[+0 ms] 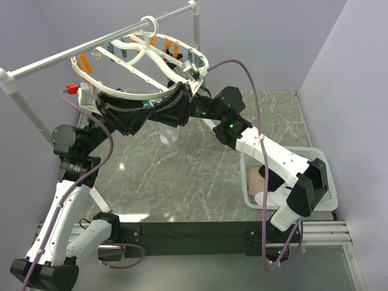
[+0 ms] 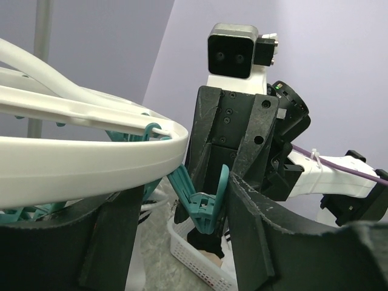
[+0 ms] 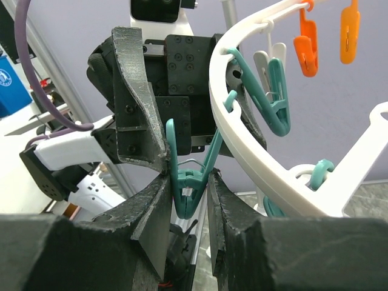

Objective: Clip the socks to the hanger
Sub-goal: Open the clamp at the hanger.

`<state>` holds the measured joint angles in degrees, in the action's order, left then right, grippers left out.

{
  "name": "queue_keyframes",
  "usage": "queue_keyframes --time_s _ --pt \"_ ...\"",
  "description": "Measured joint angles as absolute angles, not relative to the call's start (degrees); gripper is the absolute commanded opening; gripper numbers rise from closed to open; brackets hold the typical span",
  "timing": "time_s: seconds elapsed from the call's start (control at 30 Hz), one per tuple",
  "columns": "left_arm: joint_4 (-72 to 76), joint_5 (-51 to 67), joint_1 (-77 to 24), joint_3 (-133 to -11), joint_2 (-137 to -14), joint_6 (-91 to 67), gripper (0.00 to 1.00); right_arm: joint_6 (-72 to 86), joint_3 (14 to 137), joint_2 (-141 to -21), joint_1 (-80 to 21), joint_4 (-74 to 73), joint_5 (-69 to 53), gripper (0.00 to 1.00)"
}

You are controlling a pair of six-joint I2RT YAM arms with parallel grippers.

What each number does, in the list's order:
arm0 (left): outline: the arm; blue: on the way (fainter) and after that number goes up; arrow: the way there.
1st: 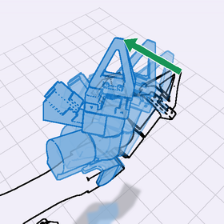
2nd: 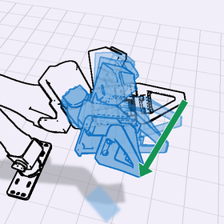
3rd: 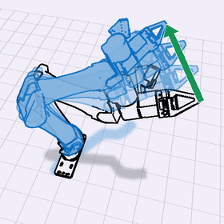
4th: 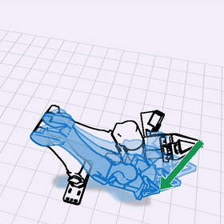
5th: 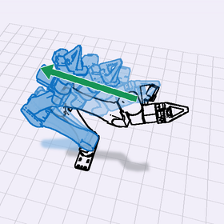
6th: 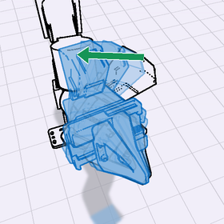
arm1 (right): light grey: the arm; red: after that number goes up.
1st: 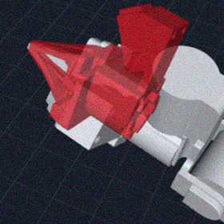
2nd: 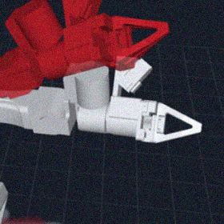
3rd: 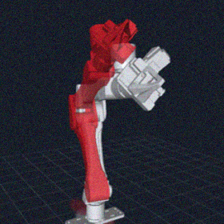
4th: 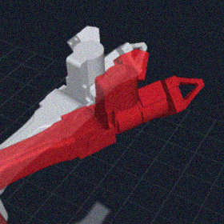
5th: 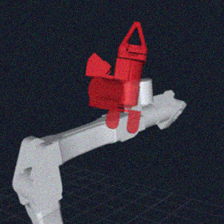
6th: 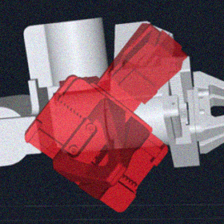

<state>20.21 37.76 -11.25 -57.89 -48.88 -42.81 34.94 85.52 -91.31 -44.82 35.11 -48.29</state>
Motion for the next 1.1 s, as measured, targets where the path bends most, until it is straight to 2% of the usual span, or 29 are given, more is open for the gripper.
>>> queue_keyframes --time_s 0.37,0.83,1.1 --pt "26.50 36.56 -11.16 -52.66 -46.28 -45.28 0.61 35.92 85.95 -92.14 -44.86 35.11 -50.02 0.28" --pt "33.52 36.01 -11.07 -50.24 -45.65 -48.71 0.68 38.11 87.90 -93.03 -44.86 35.81 -50.72 0.27" --pt "36.32 33.41 -11.07 -47.11 -44.77 -50.83 0.65 38.74 87.90 -93.34 -44.86 35.86 -50.72 0.26"
